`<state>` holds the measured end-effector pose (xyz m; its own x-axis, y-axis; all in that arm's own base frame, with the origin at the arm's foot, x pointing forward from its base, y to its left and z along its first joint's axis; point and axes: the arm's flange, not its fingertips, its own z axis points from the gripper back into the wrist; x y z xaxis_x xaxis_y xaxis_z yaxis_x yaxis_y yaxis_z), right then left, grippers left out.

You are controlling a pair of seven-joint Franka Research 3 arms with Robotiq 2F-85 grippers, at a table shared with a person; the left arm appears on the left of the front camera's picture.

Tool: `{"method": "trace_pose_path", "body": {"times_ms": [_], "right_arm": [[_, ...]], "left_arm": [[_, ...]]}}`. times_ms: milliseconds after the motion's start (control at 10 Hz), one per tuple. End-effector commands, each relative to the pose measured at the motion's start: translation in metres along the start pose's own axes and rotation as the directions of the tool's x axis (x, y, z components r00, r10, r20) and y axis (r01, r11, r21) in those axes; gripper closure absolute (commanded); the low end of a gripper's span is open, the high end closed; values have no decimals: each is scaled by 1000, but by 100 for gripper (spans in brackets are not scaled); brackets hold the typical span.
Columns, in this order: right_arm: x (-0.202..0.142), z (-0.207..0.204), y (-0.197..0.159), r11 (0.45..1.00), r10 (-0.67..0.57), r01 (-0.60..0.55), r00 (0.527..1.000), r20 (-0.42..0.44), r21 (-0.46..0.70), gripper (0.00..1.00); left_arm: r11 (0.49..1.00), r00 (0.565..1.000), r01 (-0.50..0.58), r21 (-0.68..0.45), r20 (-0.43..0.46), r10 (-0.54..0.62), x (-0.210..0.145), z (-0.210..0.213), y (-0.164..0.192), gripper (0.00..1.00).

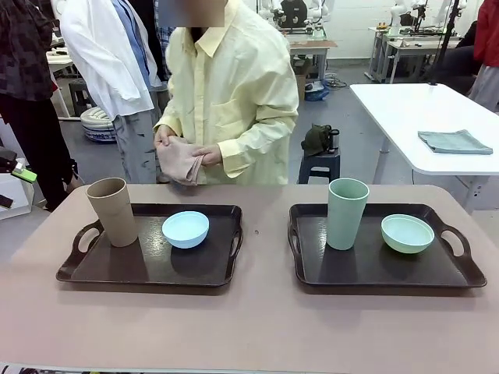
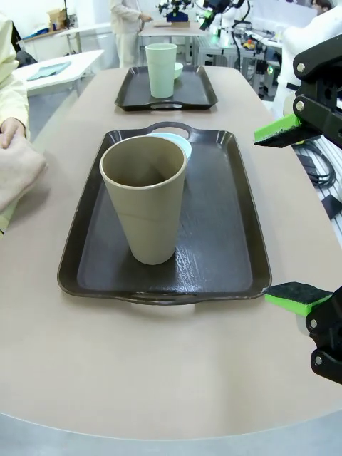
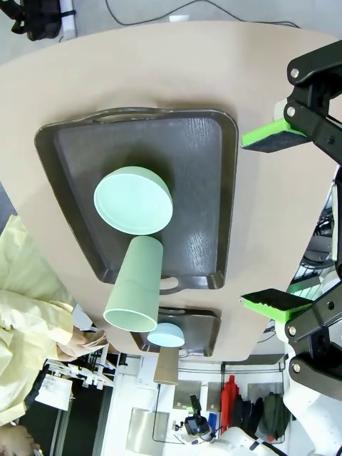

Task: Set up a tray with a mat and arrange the tableware.
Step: Pick up the Picnic Bowl and Reusable plastic cup from the Handle tray in front of the human's position and hold them in the air.

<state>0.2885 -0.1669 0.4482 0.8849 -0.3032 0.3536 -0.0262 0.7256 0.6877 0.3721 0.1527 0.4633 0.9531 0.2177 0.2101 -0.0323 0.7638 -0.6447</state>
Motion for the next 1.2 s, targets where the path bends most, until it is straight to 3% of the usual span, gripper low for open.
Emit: {"method": "trace_pose_path", "body": {"times_ms": [0, 1100], "right_arm": [[1, -1, -2, 1000, 5, -5, 1000, 6, 21, 0], [1, -1, -2, 1000, 5, -5, 1000, 6, 21, 0]], "left_arm": [[1000, 1000, -1, -19, 4, 1, 0, 0, 2, 0], [1000, 1000, -1, -19, 4, 1, 0, 0, 2, 0]]}}
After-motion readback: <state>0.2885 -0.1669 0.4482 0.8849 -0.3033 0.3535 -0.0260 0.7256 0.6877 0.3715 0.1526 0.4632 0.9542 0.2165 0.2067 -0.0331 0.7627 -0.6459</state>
